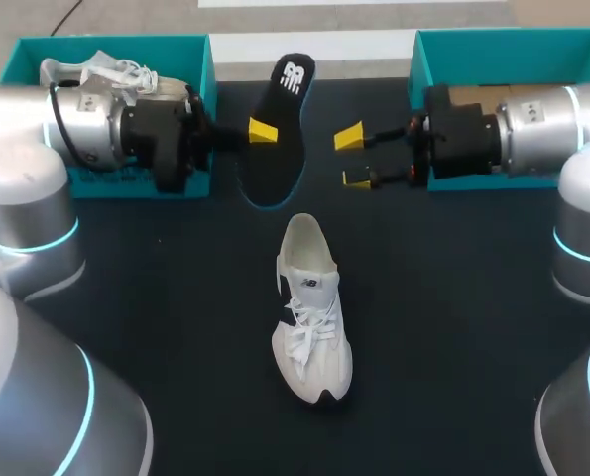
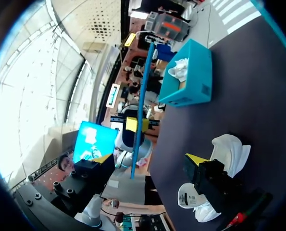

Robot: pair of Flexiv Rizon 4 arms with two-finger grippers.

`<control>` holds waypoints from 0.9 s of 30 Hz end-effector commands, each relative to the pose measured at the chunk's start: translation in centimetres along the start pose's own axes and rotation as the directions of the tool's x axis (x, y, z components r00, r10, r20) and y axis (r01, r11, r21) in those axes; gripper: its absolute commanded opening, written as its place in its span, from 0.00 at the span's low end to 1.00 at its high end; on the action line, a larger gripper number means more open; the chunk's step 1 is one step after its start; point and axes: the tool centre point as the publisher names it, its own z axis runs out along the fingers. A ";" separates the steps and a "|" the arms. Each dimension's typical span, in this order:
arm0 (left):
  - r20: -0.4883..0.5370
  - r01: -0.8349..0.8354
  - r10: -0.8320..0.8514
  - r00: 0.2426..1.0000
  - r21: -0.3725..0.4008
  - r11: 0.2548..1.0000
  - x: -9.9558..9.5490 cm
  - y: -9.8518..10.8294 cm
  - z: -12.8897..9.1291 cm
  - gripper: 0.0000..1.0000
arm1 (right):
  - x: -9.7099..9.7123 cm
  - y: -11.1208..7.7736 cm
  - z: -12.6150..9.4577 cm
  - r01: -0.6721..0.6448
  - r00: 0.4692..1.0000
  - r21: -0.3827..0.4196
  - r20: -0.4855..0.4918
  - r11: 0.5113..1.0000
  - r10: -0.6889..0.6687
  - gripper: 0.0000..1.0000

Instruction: Take the shoe out of the shoebox, open the shoe tongue, remove and reinsert the insole, then place the shoe into the shoebox

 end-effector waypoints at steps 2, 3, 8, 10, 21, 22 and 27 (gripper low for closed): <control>-0.004 -0.019 0.019 1.000 -0.040 0.999 0.8 0.0 1.3 0.00 | -0.2 1.2 1.8 0.001 1.000 0.026 -0.009 1.000 -0.001 0.72; -0.005 -0.019 0.018 1.000 -0.040 0.999 1.0 0.1 1.5 0.00 | -0.2 1.2 2.0 0.002 1.000 0.027 -0.010 1.000 -0.001 0.73; -0.031 -0.043 0.041 0.999 -0.072 0.996 2.1 0.5 2.4 0.00 | -0.3 1.2 3.0 0.001 1.000 0.042 -0.025 0.999 0.000 0.65; -0.037 -0.043 0.040 0.999 -0.080 0.996 2.4 0.8 2.6 0.00 | -0.3 1.2 3.3 -0.001 1.000 0.047 -0.031 0.999 0.003 0.63; -0.032 -0.055 0.052 0.998 -0.107 0.993 2.5 1.6 3.4 0.00 | -0.7 1.3 4.3 -0.012 0.999 0.069 -0.047 0.998 0.016 0.39; -0.032 -0.056 0.053 0.998 -0.108 0.993 2.5 1.6 3.4 0.00 | -0.8 1.3 4.4 -0.013 0.999 0.070 -0.047 0.997 0.016 0.37; -0.024 -0.055 0.052 0.998 -0.111 0.992 2.5 1.5 3.6 0.00 | -0.8 1.5 4.6 -0.011 0.999 0.079 -0.050 0.997 0.015 0.25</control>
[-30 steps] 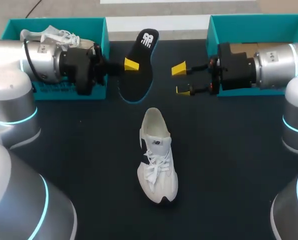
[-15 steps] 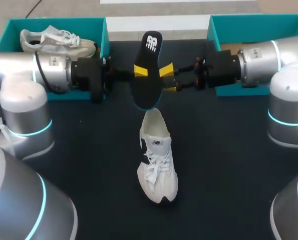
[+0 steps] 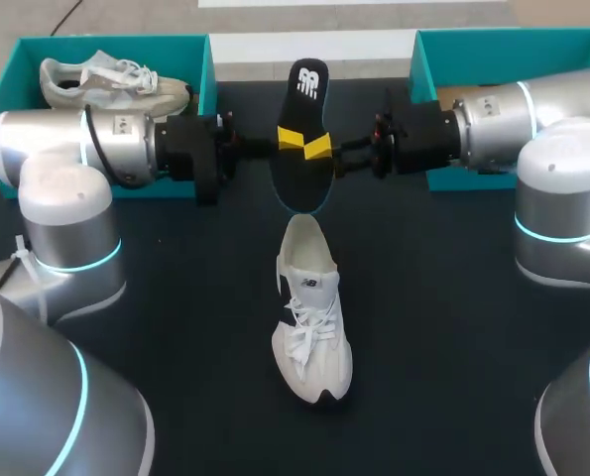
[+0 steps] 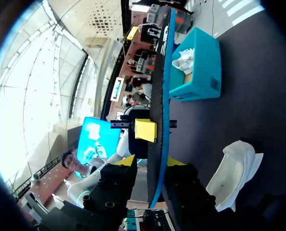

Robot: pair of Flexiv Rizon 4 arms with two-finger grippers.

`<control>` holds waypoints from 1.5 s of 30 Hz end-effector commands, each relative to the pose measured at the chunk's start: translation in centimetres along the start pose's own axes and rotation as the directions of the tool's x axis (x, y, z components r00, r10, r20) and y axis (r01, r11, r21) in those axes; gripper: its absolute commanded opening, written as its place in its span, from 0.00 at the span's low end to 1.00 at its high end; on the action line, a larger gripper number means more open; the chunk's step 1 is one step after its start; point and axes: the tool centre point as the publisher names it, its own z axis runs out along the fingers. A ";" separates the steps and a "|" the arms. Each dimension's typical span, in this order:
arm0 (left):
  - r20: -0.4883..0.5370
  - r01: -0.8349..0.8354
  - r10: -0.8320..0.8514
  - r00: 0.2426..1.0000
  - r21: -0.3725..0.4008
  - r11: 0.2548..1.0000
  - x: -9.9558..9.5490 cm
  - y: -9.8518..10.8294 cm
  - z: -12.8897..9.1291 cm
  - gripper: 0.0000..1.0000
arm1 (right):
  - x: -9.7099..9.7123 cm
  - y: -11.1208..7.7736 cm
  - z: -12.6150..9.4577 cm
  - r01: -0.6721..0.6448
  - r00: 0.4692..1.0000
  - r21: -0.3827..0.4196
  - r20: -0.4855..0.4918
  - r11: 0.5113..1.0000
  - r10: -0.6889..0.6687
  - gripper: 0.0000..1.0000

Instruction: Take the shoe out of the shoebox, open the shoe tongue, remove and reinsert the insole, then place the shoe into the shoebox

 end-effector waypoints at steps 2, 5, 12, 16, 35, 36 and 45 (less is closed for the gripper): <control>0.007 -0.002 0.002 1.000 -0.007 1.000 0.1 -0.2 0.4 0.00 | -0.2 0.5 0.5 0.002 1.000 0.011 -0.002 1.000 -0.002 0.22; 0.012 -0.001 0.001 1.000 -0.011 1.000 0.0 -0.1 0.5 0.00 | -0.3 0.5 0.5 0.001 1.000 0.014 -0.003 1.000 -0.001 0.19; 0.040 0.001 -0.001 0.999 -0.011 1.000 -0.7 -0.3 0.8 0.00 | -0.4 0.4 0.6 -0.003 1.000 0.014 -0.005 1.000 0.003 0.14; 0.039 -0.006 0.006 0.999 -0.001 1.000 -0.9 -0.6 0.9 0.00 | -0.5 0.4 0.5 -0.003 1.000 0.013 -0.006 1.000 0.003 0.05; 0.039 0.078 -0.077 0.996 -0.015 0.997 -1.2 -0.1 -1.0 1.00 | -0.8 0.4 0.2 0.022 1.000 0.013 0.007 1.000 -0.022 0.00; 0.037 0.113 -0.112 0.993 -0.022 0.993 -1.0 -0.1 -1.5 1.00 | -0.8 0.3 0.1 0.024 1.000 0.010 0.009 1.000 -0.024 0.00; -0.072 0.303 -0.308 0.949 -0.080 0.950 -0.2 -0.4 -4.6 1.00 | -1.3 0.3 -0.1 0.132 0.990 0.001 0.048 0.991 -0.132 0.00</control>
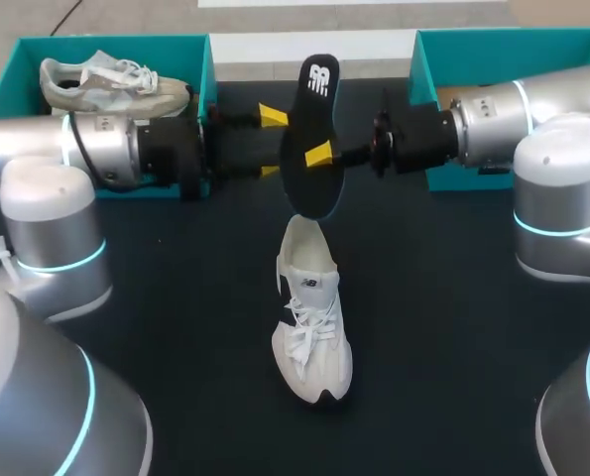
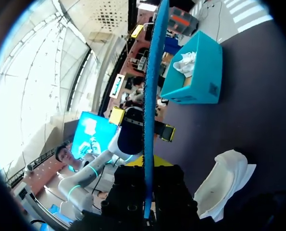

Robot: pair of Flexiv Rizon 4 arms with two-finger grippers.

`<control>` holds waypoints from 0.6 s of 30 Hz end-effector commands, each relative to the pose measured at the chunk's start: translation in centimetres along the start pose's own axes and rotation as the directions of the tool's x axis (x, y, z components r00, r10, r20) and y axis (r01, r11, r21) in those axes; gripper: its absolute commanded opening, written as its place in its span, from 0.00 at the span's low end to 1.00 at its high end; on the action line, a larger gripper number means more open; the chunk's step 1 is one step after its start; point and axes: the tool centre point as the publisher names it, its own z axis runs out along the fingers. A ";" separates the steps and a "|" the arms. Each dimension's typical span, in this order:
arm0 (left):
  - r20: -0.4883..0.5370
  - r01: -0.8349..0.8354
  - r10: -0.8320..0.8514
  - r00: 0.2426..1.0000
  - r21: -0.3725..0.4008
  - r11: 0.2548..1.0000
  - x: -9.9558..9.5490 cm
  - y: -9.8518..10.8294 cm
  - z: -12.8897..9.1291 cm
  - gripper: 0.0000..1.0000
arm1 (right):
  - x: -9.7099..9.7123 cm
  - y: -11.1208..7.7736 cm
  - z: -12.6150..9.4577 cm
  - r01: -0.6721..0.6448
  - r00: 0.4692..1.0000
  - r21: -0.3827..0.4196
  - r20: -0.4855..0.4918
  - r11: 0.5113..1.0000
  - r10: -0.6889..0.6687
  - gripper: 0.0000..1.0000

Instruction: Take the shoe out of the shoebox, open the shoe tongue, remove and reinsert the insole, then place the shoe into the shoebox

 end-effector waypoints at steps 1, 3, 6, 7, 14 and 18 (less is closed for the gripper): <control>-0.072 0.079 -0.081 0.994 -0.032 0.996 -0.5 -1.1 -1.9 1.00 | 0.3 -0.1 0.0 0.065 0.998 -0.007 0.026 0.998 -0.065 0.00; -0.077 0.126 -0.129 0.989 -0.039 0.991 -0.2 -1.1 -2.5 1.00 | 0.2 -0.1 0.0 0.096 0.994 -0.014 0.043 0.995 -0.096 0.00; -0.084 0.208 -0.214 0.973 -0.071 0.975 0.7 -0.8 -3.7 1.00 | 0.3 -0.1 0.0 0.193 0.979 -0.029 0.077 0.981 -0.191 0.00; -0.085 0.231 -0.238 0.968 -0.081 0.970 1.0 -0.8 -3.9 1.00 | 0.3 -0.1 0.0 0.216 0.973 -0.026 0.082 0.976 -0.213 0.00; -0.103 0.483 -0.490 0.866 -0.083 0.872 4.7 -0.9 -5.0 1.00 | 0.5 -0.1 0.3 0.390 0.911 -0.005 0.148 0.921 -0.385 0.00; -0.131 0.544 -0.550 0.825 -0.083 0.835 5.5 -1.3 -5.4 1.00 | 0.5 -0.2 0.5 0.432 0.886 0.007 0.181 0.902 -0.426 0.00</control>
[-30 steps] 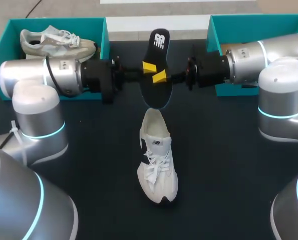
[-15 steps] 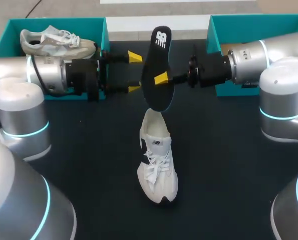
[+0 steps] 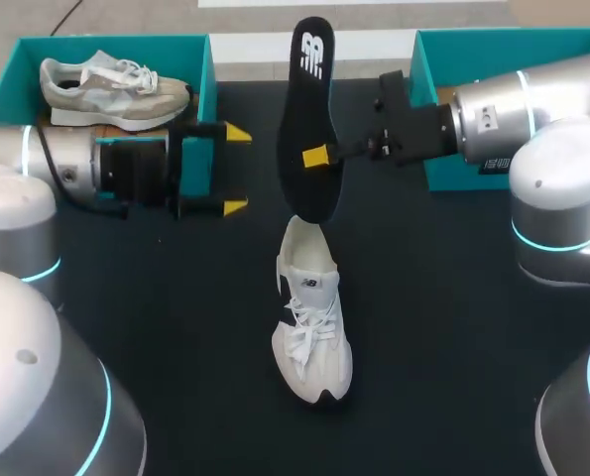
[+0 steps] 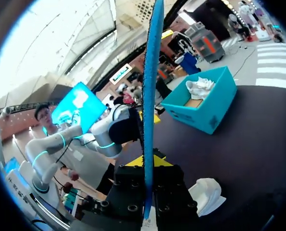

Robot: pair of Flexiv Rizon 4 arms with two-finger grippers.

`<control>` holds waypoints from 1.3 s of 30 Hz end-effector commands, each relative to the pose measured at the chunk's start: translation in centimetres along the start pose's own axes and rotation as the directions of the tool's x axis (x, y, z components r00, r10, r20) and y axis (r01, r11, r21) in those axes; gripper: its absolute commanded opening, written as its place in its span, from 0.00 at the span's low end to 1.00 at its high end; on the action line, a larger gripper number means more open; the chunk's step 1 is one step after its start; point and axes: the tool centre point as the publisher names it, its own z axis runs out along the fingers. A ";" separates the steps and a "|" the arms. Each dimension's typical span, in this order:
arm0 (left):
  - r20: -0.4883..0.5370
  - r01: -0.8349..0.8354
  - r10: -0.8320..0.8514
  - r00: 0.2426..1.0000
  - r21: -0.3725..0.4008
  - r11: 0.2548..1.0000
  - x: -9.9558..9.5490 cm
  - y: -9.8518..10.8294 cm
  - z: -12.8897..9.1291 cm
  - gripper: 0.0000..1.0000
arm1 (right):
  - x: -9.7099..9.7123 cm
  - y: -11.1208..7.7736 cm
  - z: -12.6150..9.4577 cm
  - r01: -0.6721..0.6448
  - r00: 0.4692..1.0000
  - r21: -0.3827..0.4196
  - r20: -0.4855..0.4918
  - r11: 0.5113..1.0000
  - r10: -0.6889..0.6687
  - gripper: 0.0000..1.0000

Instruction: Take the shoe out of the shoebox, open the shoe tongue, remove and reinsert the insole, then place the shoe into the shoebox

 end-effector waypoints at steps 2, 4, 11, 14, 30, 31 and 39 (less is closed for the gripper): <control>-0.037 0.059 -0.058 0.998 0.015 0.998 0.3 0.4 -0.4 1.00 | 0.4 -0.2 0.2 -0.001 1.000 -0.002 0.031 1.000 0.001 0.00; -0.037 0.059 -0.058 0.998 0.015 0.998 0.3 0.4 -0.4 1.00 | 0.4 -0.2 0.2 -0.001 1.000 -0.002 0.031 1.000 0.001 0.00; -0.037 0.059 -0.058 0.998 0.015 0.998 0.3 0.4 -0.4 1.00 | 0.4 -0.2 0.2 -0.001 1.000 -0.002 0.031 1.000 0.001 0.00; -0.037 0.059 -0.058 0.998 0.015 0.998 0.3 0.4 -0.4 1.00 | 0.4 -0.2 0.2 -0.001 1.000 -0.002 0.031 1.000 0.001 0.00; -0.105 0.104 -0.106 0.989 -0.020 0.994 0.6 0.4 -0.6 1.00 | 0.4 -0.2 0.2 -0.001 1.000 -0.002 0.031 1.000 0.001 0.00; -0.128 0.138 -0.142 0.981 -0.036 0.990 0.8 0.4 -0.7 1.00 | 0.4 -0.2 0.2 -0.001 1.000 -0.002 0.031 1.000 0.001 0.00; -0.245 0.262 -0.284 0.927 -0.121 0.958 3.0 0.3 -1.3 1.00 | -0.6 0.0 -0.2 0.114 0.993 0.021 0.001 0.993 -0.114 0.00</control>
